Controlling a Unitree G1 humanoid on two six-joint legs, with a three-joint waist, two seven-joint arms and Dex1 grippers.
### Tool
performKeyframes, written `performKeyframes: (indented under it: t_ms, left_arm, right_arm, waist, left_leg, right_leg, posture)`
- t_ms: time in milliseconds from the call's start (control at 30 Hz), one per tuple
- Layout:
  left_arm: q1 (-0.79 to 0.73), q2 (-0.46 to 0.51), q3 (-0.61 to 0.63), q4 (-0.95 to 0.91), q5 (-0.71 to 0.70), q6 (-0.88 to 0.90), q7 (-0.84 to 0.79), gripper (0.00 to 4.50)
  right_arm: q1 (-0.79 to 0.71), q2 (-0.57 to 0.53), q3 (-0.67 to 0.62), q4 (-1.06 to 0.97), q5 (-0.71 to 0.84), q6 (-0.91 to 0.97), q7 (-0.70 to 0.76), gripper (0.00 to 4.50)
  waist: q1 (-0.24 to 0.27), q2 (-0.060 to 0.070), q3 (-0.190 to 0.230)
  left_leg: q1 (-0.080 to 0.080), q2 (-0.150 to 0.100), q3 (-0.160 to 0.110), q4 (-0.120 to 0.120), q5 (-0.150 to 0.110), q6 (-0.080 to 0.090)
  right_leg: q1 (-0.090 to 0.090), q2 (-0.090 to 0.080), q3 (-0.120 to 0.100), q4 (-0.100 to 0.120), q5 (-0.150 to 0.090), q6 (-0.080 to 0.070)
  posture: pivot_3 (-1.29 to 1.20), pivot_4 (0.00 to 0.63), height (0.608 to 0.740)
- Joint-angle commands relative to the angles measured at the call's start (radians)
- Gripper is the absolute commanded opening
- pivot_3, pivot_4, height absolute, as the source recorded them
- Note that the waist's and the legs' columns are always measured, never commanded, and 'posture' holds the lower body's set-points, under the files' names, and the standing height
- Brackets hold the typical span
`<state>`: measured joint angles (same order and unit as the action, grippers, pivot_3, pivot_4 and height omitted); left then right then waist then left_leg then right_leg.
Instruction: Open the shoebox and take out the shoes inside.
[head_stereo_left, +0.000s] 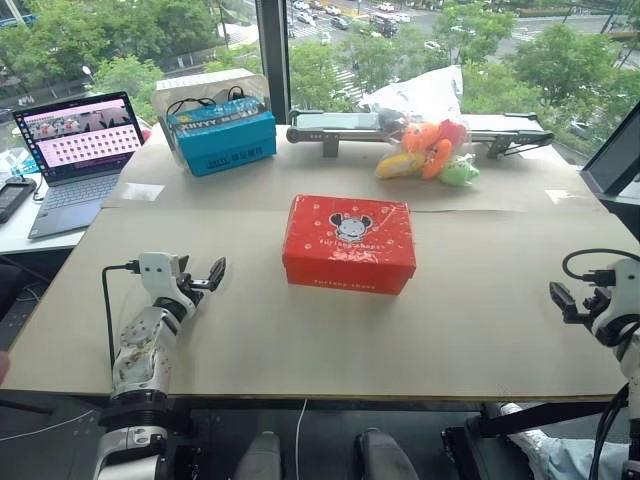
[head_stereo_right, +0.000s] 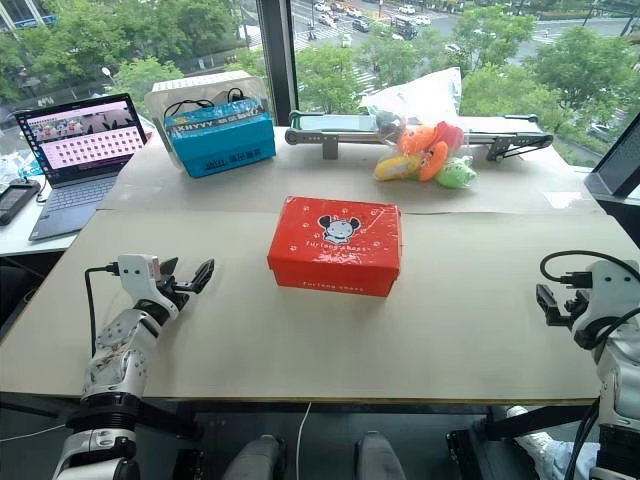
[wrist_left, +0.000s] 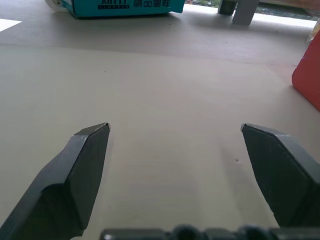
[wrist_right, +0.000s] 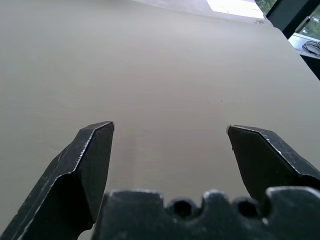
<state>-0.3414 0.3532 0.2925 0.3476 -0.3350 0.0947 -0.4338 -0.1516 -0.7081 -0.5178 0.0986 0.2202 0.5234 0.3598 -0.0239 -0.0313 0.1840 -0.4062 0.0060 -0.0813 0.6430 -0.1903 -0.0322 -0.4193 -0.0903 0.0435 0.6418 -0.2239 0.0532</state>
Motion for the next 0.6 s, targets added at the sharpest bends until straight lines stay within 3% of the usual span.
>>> performKeyframes:
  t_ms: [33,233,400,600]
  left_arm:
    - [-0.032,0.002,-0.020,-0.012,0.010,0.001,-0.008,4.50]
    - [-0.062,0.016,-0.097,0.001,0.022,0.011,-0.112,4.50]
    - [-0.010,0.161,-0.223,-0.103,0.021,0.051,-0.408,4.50]
    - [-0.002,0.295,-0.237,-0.102,-0.002,0.038,-0.626,4.50]
  right_arm:
    - [0.009,0.019,0.018,-0.087,-0.005,0.017,-0.031,4.27]
    - [0.051,0.118,0.074,-0.185,-0.011,0.078,-0.090,4.27]
    - [0.119,0.053,0.152,-0.293,0.047,0.122,0.080,4.27]
    - [0.210,-0.075,0.216,-0.543,0.189,0.254,0.296,4.27]
  waist:
    - [0.000,0.000,0.000]
    - [0.004,0.000,0.000]
    - [0.000,0.001,0.000]
    - [-0.009,0.002,0.001]
  left_leg:
    - [0.000,0.000,0.000,0.000,0.000,0.000]
    - [0.000,0.000,0.000,0.000,0.000,0.000]
    - [-0.001,-0.001,0.000,0.000,0.000,0.000]
    - [0.001,0.002,0.001,0.000,0.000,0.000]
  right_leg:
    - [0.000,0.000,0.000,0.000,0.000,0.000]
    - [0.000,0.000,0.000,0.000,0.000,0.000]
    - [-0.001,0.000,0.001,0.000,0.000,0.000]
    - [0.000,0.001,0.000,0.000,0.000,-0.001]
  posture:
    - [0.00,0.150,0.715]
    - [0.00,0.150,0.715]
    - [0.00,0.150,0.715]
    - [0.00,0.150,0.715]
